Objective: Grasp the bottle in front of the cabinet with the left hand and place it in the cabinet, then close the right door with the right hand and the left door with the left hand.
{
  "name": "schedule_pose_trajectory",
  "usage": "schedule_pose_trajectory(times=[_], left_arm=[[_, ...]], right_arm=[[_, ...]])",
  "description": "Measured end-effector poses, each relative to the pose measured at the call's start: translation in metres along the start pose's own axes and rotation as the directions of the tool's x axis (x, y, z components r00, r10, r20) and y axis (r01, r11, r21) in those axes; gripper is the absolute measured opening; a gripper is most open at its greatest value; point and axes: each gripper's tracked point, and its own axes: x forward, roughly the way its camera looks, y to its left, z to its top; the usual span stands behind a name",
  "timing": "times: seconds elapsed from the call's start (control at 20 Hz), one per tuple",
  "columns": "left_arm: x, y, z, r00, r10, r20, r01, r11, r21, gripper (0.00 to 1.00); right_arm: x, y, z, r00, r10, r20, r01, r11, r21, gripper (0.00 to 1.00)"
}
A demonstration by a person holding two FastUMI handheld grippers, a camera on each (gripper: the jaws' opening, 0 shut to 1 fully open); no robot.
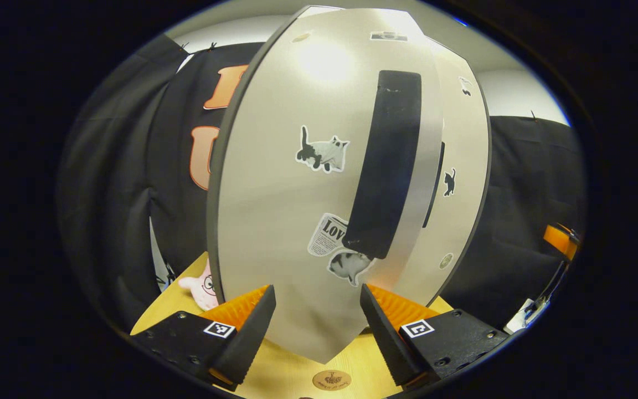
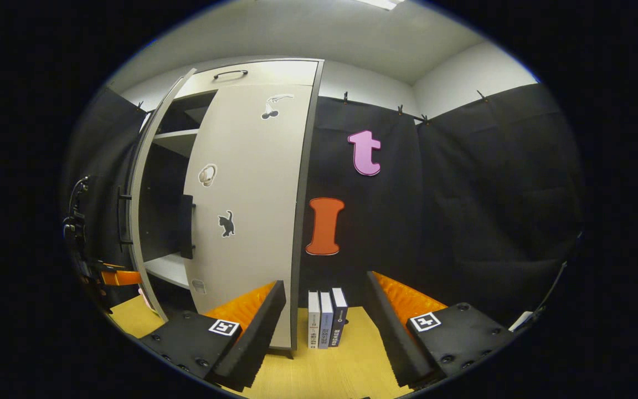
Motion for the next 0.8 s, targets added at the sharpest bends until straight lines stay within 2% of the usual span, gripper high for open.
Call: schedule_pose_trajectory(times=[0.1,0.15,0.8], left_arm=[[0.009,-0.005,0.002,1.0,0.001,0.008,-0.001,1.0,0.007,0.94],[0.013,-0.006,0.002,1.0,0.001,0.009,-0.001,1.0,0.002,0.94],[0.025,-0.01,0.005,0.999,0.036,0.023,-0.037,0.999,0.035,0.94]], right_arm=[[-0.003,-0.008,0.001,1.0,-0.018,0.005,0.018,1.0,-0.001,0.96],[-0.004,-0.012,0.001,1.0,-0.026,0.007,0.026,1.0,0.0,0.89],[0.002,-0.043,-0.015,0.996,-0.08,-0.03,0.081,0.996,0.032,0.89]])
